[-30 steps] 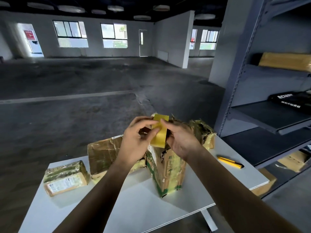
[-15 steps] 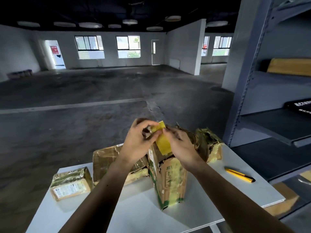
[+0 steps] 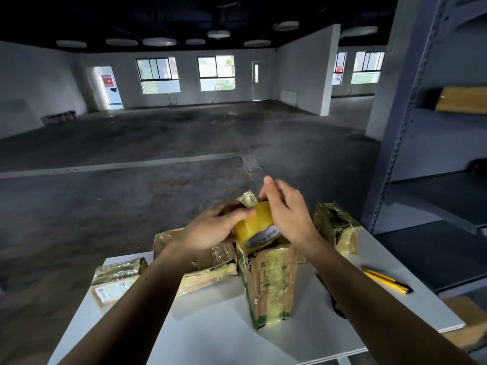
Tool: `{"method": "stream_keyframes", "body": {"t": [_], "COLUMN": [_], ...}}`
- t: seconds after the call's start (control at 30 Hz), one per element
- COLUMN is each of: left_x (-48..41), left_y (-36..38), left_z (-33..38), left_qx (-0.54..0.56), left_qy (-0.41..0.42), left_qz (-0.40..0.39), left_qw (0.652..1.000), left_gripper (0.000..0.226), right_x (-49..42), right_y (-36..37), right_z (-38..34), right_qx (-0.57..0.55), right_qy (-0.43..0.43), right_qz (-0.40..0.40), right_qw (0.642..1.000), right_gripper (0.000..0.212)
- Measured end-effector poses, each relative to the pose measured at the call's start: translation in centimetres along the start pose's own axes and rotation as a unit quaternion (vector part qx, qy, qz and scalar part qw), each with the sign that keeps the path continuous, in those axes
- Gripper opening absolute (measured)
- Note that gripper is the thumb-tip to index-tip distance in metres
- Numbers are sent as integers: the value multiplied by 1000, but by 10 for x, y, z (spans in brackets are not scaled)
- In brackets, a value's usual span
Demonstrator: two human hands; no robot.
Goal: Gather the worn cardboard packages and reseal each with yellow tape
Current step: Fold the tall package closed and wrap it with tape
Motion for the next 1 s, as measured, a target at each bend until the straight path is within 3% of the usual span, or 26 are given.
{"method": "stream_keyframes", "body": {"t": [0.1,0.17,0.23,0.4,0.57,0.73,0.87,0.93,1.0], "left_x": [-7,-12,-14,-10,-11,-7,-3,-4,-5], "left_y": [5,4,5,17,17,17,15,10,4], "left_z": [-8,-12,-12,-9,-5,-2,0,-6,-11], "left_qx": [158,223,234,248,251,241,297,213,54], "left_qy": [-47,-53,-49,-2,15,49,74,102,152], "left_qz": [59,80,107,122,112,102,77,105,124], "left_qw": [985,970,965,961,961,964,949,966,979], "left_gripper": [15,20,21,21,15,32,22,34,43], "right_x": [3,7,14,23,19,20,27,30,32], "right_y": [-2,0,5,15,27,29,29,28,27], "right_z": [13,17,17,11,7,-1,3,3,3], "right_qx": [68,73,47,19,-121,-151,-143,-137,-141], "right_qy": [-43,-38,-29,22,77,60,42,34,36], "right_qz": [4,6,40,99,31,22,-52,-69,-77], "right_qw": [997,997,998,995,989,986,987,987,986], "right_gripper": [33,42,48,41,15,22,25,27,29]}}
Point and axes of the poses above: each hand's wrist, its own x-axis away from the middle knuckle, its own y-axis out of the palm, z = x × y, the point moved 1 cm from there along -x, towards the middle knuckle, and after that the axes turned 1 degree about -x, right-handed, at the moved point
